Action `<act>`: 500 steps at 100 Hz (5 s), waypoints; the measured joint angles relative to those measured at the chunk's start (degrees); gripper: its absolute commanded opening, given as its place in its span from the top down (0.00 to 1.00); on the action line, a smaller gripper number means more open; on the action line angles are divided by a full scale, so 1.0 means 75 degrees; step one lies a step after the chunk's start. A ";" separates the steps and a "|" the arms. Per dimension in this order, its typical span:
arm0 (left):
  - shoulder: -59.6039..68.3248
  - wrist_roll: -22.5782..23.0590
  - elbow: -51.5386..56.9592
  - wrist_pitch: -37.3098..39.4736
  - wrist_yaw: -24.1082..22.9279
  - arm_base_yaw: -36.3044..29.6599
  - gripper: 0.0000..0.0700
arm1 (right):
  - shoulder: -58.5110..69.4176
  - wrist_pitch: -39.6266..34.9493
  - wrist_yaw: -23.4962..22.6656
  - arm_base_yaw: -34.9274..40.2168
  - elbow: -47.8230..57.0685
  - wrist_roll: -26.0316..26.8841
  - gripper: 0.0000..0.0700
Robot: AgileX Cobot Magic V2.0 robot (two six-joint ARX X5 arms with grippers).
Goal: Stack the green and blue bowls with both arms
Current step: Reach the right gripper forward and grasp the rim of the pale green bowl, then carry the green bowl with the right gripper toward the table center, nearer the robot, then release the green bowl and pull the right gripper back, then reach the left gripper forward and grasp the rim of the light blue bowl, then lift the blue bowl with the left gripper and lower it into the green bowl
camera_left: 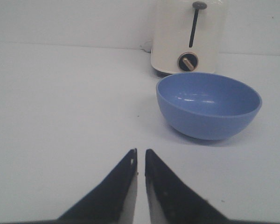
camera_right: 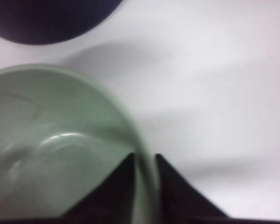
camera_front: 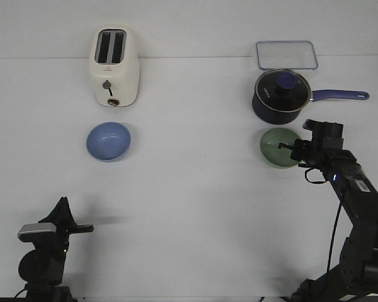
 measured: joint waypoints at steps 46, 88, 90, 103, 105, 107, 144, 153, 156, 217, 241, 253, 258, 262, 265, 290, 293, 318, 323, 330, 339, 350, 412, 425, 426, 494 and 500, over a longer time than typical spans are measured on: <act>0.0000 0.0000 0.0000 0.0000 0.0000 0.0000 0.98 | -0.2457 -0.1696 -0.1043 0.0423 0.0023 0.0114 1.00; 0.0000 0.0000 0.0000 0.0000 0.0000 0.0000 0.98 | -0.3975 -0.1641 -0.0469 0.4715 -0.1489 0.0880 1.00; 0.0000 0.0000 0.0000 0.0003 0.0000 0.0000 0.98 | -0.3975 -0.1580 -0.0350 0.4948 -0.1623 0.0968 1.00; 0.0000 0.0003 0.0000 0.0000 0.0000 0.0000 0.98 | -0.3975 -0.0933 0.0350 0.6248 -0.2337 0.1507 1.00; 0.0000 0.0000 0.0000 0.0000 0.0000 0.0000 0.98 | -0.3975 -0.0854 0.0434 0.6388 -0.2407 0.1585 1.00; 0.0000 0.0000 0.0000 0.0000 0.0000 0.0000 0.98 | -0.3975 -0.0787 0.0501 0.6516 -0.2471 0.1655 1.00; 0.0000 0.0000 0.0000 0.0003 0.0000 0.0000 0.98 | -0.3416 -0.0595 0.1081 0.6991 -0.2871 0.2107 1.00; 0.0000 0.0000 0.0000 0.0000 0.0000 0.0000 0.98 | -0.3214 -0.0507 0.1078 0.6991 -0.2873 0.2116 1.00; 0.0000 0.0003 0.0000 0.0000 0.0000 0.0000 0.98 | -0.3162 -0.0493 0.1078 0.6991 -0.2873 0.2119 1.00; 0.0000 0.0000 0.0000 0.0000 0.0000 0.0000 0.98 | -0.4380 -0.0344 0.1110 0.6883 -0.2882 0.1862 0.45; 0.0000 0.0000 0.0000 0.0000 0.0000 0.0000 0.98 | -0.7085 -0.0950 0.2116 0.7315 -0.2885 0.1498 0.45; 0.0000 -0.0035 0.0000 0.0000 0.0000 0.0000 0.98 | -0.8306 -0.0927 0.2734 0.7851 -0.3144 0.1343 0.45; 0.0000 -0.0166 0.0000 -0.0006 0.0000 0.0000 0.98 | -0.8746 -0.0930 0.2932 0.8052 -0.3366 0.1309 0.45; 0.0000 -0.0356 0.0000 -0.0023 0.0003 0.0000 0.98 | -0.8999 -0.0947 0.3077 0.8195 -0.3564 0.1274 0.45; 0.0000 -0.0522 0.0000 -0.0020 0.0003 0.0000 0.98 | -0.9142 -0.0976 0.3136 0.8285 -0.3719 0.1256 0.45; 0.0000 -0.2052 0.0020 0.0248 0.0047 0.0000 0.98 | -0.9719 -0.1020 0.3439 0.8501 -0.4223 0.1195 0.45; 0.0006 -0.2264 0.0082 0.0128 0.0093 0.0000 0.98 | -0.9722 -0.1014 0.3512 0.8501 -0.4223 0.1192 0.45; 0.2020 -0.2637 0.3188 -0.1676 0.0160 0.0000 0.98 | -0.9719 -0.1005 0.3701 0.8501 -0.4223 0.1172 0.45; 0.2801 -0.2451 0.4097 -0.2294 0.0178 0.0000 0.97 | -0.9719 -0.1000 0.3707 0.8501 -0.4223 0.1134 0.45; 0.4019 -0.2133 0.5324 -0.3246 0.0254 0.0000 0.83 | -0.9719 -0.0997 0.3707 0.8501 -0.4223 0.1105 0.45; 0.5467 -0.1792 0.6639 -0.4214 0.0353 0.0000 0.47 | -0.9719 -0.0997 0.3707 0.8501 -0.4223 0.1070 0.45; 0.6921 -0.1585 0.7548 -0.4602 0.0463 0.0000 0.28 | -0.9719 -0.0994 0.3707 0.8501 -0.4223 0.1043 0.45; 1.1887 -0.1486 0.7828 -0.2212 0.1008 0.0245 0.28 | -0.9719 -0.0991 0.3707 0.8501 -0.4223 0.1014 0.45; 1.2391 -0.1486 0.7883 -0.1670 0.1017 0.0236 0.32 | -0.9719 -0.0991 0.3707 0.8501 -0.4223 0.1014 0.45; 1.2421 -0.1486 0.7886 -0.1644 0.1014 0.0236 0.33 | -0.9719 -0.0994 0.3707 0.8501 -0.4223 0.1014 0.45; 1.2493 -0.1609 0.8276 -0.1495 0.1498 0.0230 0.99 | -0.9719 -0.0991 0.3707 0.8501 -0.4223 0.1014 0.45; 1.2231 -0.1609 0.8376 -0.1711 0.1801 0.0230 0.99 | -0.9719 -0.0991 0.3707 0.8501 -0.4223 0.1014 0.45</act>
